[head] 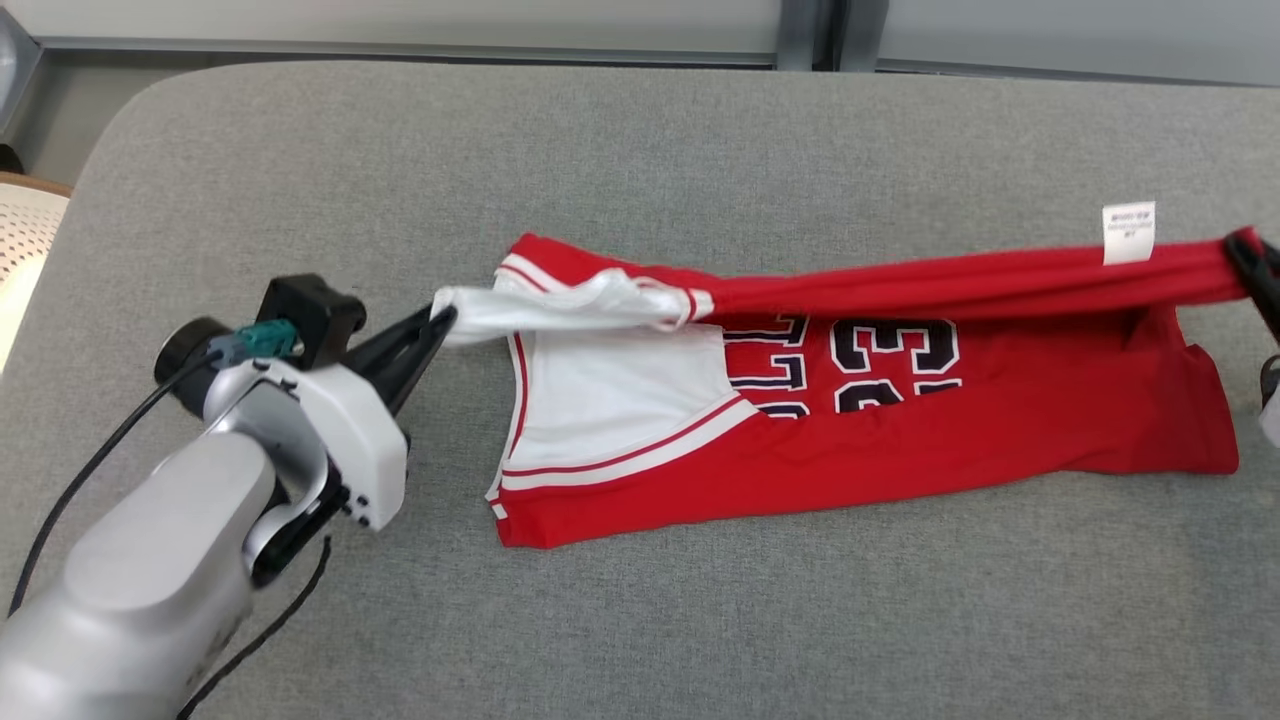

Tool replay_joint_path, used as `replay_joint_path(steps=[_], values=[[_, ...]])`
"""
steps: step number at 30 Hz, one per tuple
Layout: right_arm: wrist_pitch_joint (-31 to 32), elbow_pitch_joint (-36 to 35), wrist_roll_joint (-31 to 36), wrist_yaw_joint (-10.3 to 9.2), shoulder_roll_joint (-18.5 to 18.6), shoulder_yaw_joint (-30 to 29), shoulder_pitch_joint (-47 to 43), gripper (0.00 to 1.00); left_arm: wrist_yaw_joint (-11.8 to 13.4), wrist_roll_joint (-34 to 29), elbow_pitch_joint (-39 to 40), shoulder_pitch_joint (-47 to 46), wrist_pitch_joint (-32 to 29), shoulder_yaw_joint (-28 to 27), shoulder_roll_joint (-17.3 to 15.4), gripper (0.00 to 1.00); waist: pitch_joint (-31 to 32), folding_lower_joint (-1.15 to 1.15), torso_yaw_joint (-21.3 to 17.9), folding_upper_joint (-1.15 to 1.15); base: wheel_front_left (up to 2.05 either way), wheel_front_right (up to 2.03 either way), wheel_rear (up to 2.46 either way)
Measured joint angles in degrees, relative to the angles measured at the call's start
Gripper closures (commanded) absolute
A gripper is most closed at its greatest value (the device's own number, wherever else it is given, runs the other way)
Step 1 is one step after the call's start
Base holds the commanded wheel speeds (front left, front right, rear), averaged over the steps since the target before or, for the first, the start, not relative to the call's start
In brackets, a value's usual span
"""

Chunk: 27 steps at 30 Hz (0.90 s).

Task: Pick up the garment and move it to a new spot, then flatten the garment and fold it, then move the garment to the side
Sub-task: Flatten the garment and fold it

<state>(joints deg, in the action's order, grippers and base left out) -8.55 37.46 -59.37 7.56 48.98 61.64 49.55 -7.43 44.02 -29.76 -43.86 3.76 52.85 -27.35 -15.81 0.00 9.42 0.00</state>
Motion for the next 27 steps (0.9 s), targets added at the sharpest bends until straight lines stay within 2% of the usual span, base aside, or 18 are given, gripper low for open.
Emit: replay_joint_path(steps=[7,12,16,17,18,19,20,21,27], values=[[5.1,-4.5,-3.3,0.0,4.1,4.3,-3.6,1.0,0.0,3.1,11.1,6.4,-5.0,1.5,-6.4,1.0,1.5,0.0,0.0,0.0,0.0,0.0,0.0],[6.8,-6.1,-4.6,0.0,6.0,6.2,-4.9,1.0,0.3,5.0,16.5,9.3,-7.5,2.4,-8.2,1.0,2.1,0.0,-0.5,0.0,0.0,0.0,0.0],[7.7,-6.3,-5.2,0.0,6.1,7.2,-5.3,1.0,1.0,5.4,18.6,10.3,-9.1,3.0,-8.9,1.0,2.0,0.0,-1.0,0.0,0.0,0.0,0.0],[7.8,-6.1,-5.3,0.0,6.0,7.4,-5.5,0.72,1.4,5.2,18.7,10.3,-9.4,3.3,-9.2,0.91,2.0,0.0,-1.1,0.0,0.0,0.0,0.0],[7.8,-5.7,-5.4,0.0,5.8,7.4,-5.6,0.0,1.5,4.8,18.8,10.3,-9.7,3.5,-9.4,0.76,1.9,0.0,-1.2,0.0,0.0,0.0,0.0],[8.0,-5.4,-6.1,0.0,5.5,7.4,-5.7,0.0,1.8,4.7,18.8,10.3,-9.9,3.7,-9.5,0.57,1.8,0.0,-1.3,0.01,0.0,0.0,0.0],[8.0,-5.4,-6.1,0.0,5.5,7.4,-5.7,0.0,1.8,4.7,18.8,10.3,-9.9,3.7,-9.5,0.09,1.8,0.0,-1.3,0.01,0.0,0.0,0.0],[8.2,-5.0,-6.5,-0.01,5.2,7.5,-5.8,0.0,2.0,4.6,18.7,10.4,-10.0,3.8,-9.5,0.0,1.8,0.0,-1.5,0.0,0.0,0.0,0.0],[9.4,-2.5,-7.9,-0.01,5.4,6.8,-6.1,0.0,3.5,3.2,17.8,10.6,-9.4,3.8,-10.2,0.0,1.9,0.0,-2.0,0.0,0.0,0.0,0.0]])
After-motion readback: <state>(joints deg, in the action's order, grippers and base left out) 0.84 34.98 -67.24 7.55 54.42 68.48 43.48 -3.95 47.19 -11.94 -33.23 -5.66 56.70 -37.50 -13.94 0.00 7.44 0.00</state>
